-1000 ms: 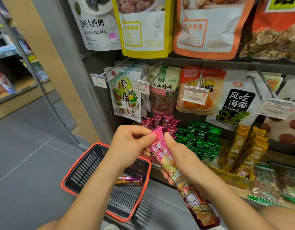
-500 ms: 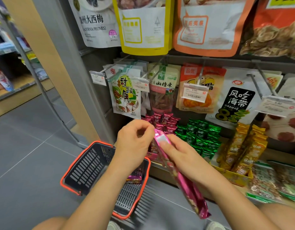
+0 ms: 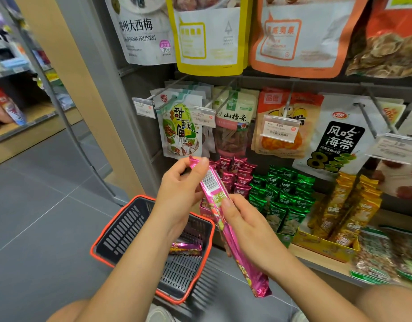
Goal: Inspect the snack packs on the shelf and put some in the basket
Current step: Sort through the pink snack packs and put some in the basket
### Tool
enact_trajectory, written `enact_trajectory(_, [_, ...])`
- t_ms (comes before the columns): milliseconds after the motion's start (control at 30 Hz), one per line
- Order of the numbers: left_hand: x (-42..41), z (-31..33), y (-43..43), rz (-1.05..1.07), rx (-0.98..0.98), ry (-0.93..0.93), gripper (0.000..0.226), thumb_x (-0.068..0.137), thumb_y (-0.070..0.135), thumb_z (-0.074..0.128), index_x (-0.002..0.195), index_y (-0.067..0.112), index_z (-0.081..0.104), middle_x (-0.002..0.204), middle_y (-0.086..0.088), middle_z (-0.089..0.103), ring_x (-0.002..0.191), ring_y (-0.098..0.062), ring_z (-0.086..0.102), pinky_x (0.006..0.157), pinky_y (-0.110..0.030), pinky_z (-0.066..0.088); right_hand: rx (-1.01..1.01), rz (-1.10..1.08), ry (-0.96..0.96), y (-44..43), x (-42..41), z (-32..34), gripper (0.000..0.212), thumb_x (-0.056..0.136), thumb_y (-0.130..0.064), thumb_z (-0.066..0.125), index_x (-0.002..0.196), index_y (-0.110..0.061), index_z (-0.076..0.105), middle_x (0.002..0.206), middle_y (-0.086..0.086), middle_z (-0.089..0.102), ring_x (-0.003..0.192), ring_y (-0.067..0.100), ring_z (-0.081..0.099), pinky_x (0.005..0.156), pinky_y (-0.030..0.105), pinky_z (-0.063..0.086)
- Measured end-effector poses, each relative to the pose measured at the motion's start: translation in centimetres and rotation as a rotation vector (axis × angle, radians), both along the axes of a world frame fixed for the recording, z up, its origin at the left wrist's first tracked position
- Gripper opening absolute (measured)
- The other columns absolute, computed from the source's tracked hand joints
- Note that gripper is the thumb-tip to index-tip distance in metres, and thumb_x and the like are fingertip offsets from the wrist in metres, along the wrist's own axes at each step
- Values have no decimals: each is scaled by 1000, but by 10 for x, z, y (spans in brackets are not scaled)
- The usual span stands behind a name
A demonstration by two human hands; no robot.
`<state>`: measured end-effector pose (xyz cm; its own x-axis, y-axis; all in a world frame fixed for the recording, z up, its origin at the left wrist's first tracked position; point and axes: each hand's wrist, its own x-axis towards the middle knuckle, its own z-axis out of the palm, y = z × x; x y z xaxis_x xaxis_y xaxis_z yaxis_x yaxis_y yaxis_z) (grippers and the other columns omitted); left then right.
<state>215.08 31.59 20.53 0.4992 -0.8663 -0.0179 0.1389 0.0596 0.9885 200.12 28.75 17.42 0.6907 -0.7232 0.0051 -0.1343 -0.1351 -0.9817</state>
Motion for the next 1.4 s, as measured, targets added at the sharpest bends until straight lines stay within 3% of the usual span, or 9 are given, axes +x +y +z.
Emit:
enact_trajectory(133, [3,2,-1,182,-53,-13,26,93,35,61,72,23,71,69,4,66,64,-10,61,61,-26,50,131,129,-20,0,0,-3,42,84,-69,45,111,-39,54,80,-2,67,64,18,68,61,32,56])
enact_trajectory(267, [15,4,0,361,-58,73,33,95,37,59,68,22,70,63,6,64,57,-5,59,55,-18,46,82,136,77,3,0,-7,40,87,-65,41,109,-33,52,81,-2,67,65,19,69,65,42,56])
enact_trajectory(433, [11,3,-1,279,-107,170,23,83,41,66,91,19,72,71,4,64,63,-6,61,57,-19,51,-46,-31,88,4,3,-7,40,82,-70,35,95,-38,56,71,-20,63,58,1,56,43,12,36])
enact_trajectory(600, [9,1,-4,146,-108,225,40,69,34,74,101,12,64,77,2,67,68,-11,64,63,-27,56,-62,-115,31,7,7,-9,40,88,-62,37,90,-29,58,70,-8,63,57,7,54,54,27,42])
enact_trajectory(800, [-3,-6,-5,-8,-8,240,36,70,32,75,96,8,70,81,-6,72,69,-15,68,64,-27,58,-76,-189,22,5,8,-9,40,93,-59,35,86,-25,57,69,4,62,56,13,54,54,28,40])
enact_trajectory(1000, [-10,-10,-3,-123,31,257,38,72,29,74,100,5,68,84,-7,72,73,-15,69,65,-26,57,-125,-219,33,0,6,-9,45,92,-61,31,83,-25,57,63,-2,58,60,18,58,60,37,47])
enact_trajectory(1167, [-9,-8,0,-101,68,58,35,76,29,74,102,6,69,87,-6,76,77,-17,72,68,-27,58,-119,-128,64,-10,3,-3,54,90,-65,26,87,-29,66,82,-7,69,81,9,66,75,33,51])
enact_trajectory(1300, [-10,-9,5,-275,116,-238,14,78,21,80,91,22,76,84,1,77,77,-10,72,65,-19,53,-41,-153,-45,-25,-1,10,42,79,-62,41,106,-37,61,98,-18,69,88,-11,62,68,7,47])
enact_trajectory(1400, [-16,-11,7,-402,184,-348,11,75,28,83,84,29,77,83,4,76,79,-8,72,68,-21,54,110,-197,-206,-28,-4,14,39,79,-45,57,103,-15,66,89,-3,74,80,8,70,65,16,54])
